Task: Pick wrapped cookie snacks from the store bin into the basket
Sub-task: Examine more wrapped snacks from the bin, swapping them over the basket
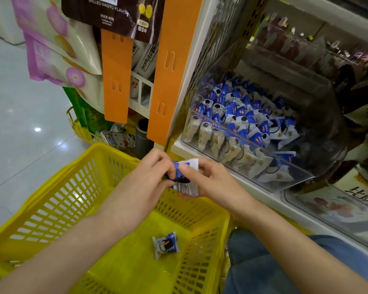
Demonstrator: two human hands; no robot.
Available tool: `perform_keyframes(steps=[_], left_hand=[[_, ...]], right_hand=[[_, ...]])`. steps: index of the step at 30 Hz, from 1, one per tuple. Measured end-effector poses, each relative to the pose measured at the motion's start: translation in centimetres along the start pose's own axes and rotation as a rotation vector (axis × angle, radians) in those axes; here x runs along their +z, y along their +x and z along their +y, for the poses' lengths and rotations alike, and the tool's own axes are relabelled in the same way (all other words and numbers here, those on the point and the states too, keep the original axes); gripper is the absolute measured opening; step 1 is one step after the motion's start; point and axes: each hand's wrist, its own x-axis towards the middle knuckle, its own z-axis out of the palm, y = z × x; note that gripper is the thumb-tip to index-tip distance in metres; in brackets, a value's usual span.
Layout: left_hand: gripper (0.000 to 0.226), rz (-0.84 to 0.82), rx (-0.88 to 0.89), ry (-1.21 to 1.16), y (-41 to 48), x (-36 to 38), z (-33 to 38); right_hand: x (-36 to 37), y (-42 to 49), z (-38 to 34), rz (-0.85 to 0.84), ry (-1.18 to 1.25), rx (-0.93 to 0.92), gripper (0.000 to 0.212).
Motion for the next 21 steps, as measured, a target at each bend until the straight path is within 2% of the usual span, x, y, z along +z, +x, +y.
perform_keyframes(steps=[2,5,7,9,11,13,16,19,21], left_hand=[[0.015,0.020,0.013,0.075,-0.1,0.1,0.3],[0.011,0.173,0.006,0.179,0.0,0.2,0.4],[0.013,0.220,-0.087,0.163,0.2,0.1,0.2],[0.015,0.177,-0.248,0.029,0.3,0.5,-0.1],[0.014,0.123,-0.423,-0.273,0.5,1.1,-0.3],[0.018,0.126,-0.510,-0.516,0.7,1.5,-0.3],[0.034,0.147,-0.403,-0.431,0.8,1.6,-0.5],[0.046,0.122,-0.268,-0.313,0.4,1.5,-0.6],[0.044,0.079,-0.185,-0.171,0.1,1.4,-0.6]], right_hand=[[0.2,0.1,0.1,0.023,-0.052,-0.002,0.010],[0.7,0.5,0.2,0.106,0.042,0.023,0.006],[1.0,0.5,0.3,0.165,0.106,0.027,0.002],[1.1,0.4,0.5,0.211,0.025,0.002,0.009],[1.2,0.4,0.6,0.208,-0.061,-0.017,0.019],[1.3,0.5,0.6,0.163,-0.083,-0.043,0.030],[1.1,0.4,0.4,0.085,-0.009,-0.046,0.039],[1.0,0.6,0.8,0.136,-0.070,-0.053,0.027],[0.9,0.8,1.2,0.179,-0.119,-0.069,0.015]])
